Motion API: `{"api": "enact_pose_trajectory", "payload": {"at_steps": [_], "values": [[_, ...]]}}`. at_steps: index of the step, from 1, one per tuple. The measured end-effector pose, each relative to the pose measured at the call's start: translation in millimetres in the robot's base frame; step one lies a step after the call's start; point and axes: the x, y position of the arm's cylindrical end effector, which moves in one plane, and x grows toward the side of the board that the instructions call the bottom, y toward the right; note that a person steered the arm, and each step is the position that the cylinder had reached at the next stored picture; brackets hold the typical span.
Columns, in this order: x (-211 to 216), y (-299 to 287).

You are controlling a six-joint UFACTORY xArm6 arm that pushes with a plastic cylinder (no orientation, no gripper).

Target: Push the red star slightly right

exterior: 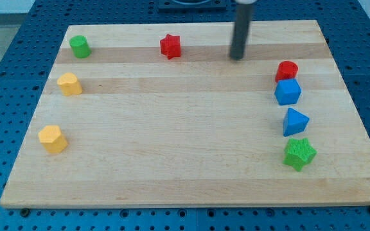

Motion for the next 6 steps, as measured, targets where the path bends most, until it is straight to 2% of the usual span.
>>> {"api": "enact_pose_trajectory", "payload": {"at_steps": [1,2,3,4,5,6], "values": [[38.4,-76.1],[-7.3,-161.8],[-29.4,-180.8],[-56.5,-127.0],[-61.9,-83.6],[-61.9,21.7]]}}
